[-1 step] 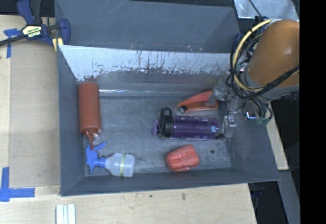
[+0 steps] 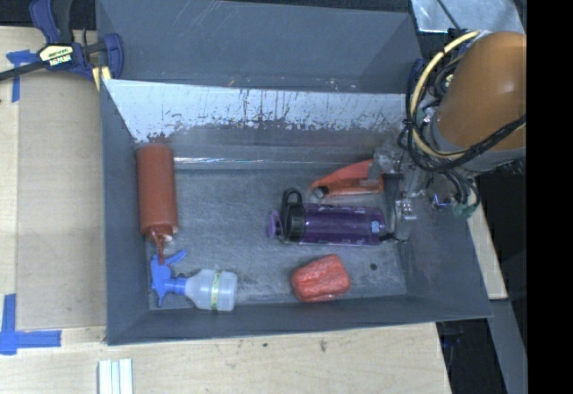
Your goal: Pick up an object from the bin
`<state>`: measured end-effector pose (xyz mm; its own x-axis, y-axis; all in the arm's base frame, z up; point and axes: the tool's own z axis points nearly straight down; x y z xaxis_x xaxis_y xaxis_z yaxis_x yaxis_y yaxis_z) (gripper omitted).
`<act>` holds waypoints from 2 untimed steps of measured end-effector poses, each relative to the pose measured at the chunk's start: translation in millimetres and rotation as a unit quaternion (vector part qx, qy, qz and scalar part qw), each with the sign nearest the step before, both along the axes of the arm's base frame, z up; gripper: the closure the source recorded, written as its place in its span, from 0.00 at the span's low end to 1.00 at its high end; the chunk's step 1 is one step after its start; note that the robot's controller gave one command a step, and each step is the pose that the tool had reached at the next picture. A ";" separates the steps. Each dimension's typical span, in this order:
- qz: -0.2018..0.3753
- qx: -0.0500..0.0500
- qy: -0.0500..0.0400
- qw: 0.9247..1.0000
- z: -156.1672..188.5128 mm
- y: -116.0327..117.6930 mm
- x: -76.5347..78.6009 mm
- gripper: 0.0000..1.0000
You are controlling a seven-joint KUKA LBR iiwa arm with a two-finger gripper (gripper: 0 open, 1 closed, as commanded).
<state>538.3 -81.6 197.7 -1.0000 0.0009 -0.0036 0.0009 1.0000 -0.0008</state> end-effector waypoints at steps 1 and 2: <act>0.028 -0.001 -0.004 1.000 -31.4 7.8 4.2 0.00; 0.048 0.000 -0.002 0.999 -96.7 28.7 13.0 0.00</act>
Offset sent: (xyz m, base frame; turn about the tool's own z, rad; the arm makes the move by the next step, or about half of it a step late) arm 0.0138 0.0347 -0.1079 -0.1022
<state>551.3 -52.9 101.0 -0.9954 -0.0951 -0.0070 -0.0951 0.9955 -0.0017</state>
